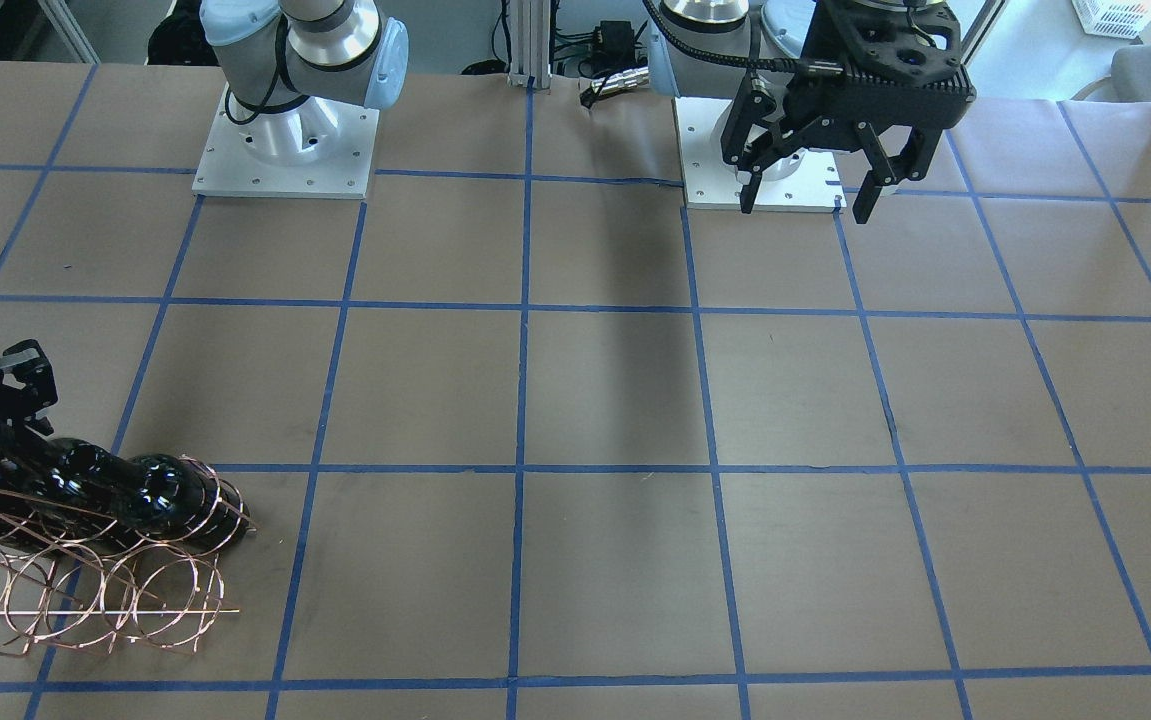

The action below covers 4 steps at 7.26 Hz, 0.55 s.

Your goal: Place wine into wine basket

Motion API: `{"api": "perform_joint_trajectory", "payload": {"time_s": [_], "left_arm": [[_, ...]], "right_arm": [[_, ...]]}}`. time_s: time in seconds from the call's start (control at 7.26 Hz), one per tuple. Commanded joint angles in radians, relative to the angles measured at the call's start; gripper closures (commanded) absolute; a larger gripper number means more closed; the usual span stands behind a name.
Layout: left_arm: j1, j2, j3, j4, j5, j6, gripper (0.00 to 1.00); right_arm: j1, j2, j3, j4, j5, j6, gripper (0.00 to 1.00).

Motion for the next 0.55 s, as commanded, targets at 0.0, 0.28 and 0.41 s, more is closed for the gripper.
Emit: {"api": "perform_joint_trajectory", "payload": {"time_s": [0.0, 0.28, 0.41], "left_arm": [[0.01, -0.011, -0.002, -0.014, 0.005, 0.002, 0.0], [0.007, -0.011, -0.016, -0.022, 0.014, 0.002, 0.0], [0.01, -0.009, -0.014, -0.023, 0.015, 0.002, 0.0]], "right_arm": [[0.0, -0.014, 0.001, -0.001, -0.003, 0.004, 0.12], [0.0, -0.087, 0.001, 0.02, -0.005, 0.012, 0.01], [0.0, -0.142, 0.001, 0.049, -0.003, 0.054, 0.01]]}}
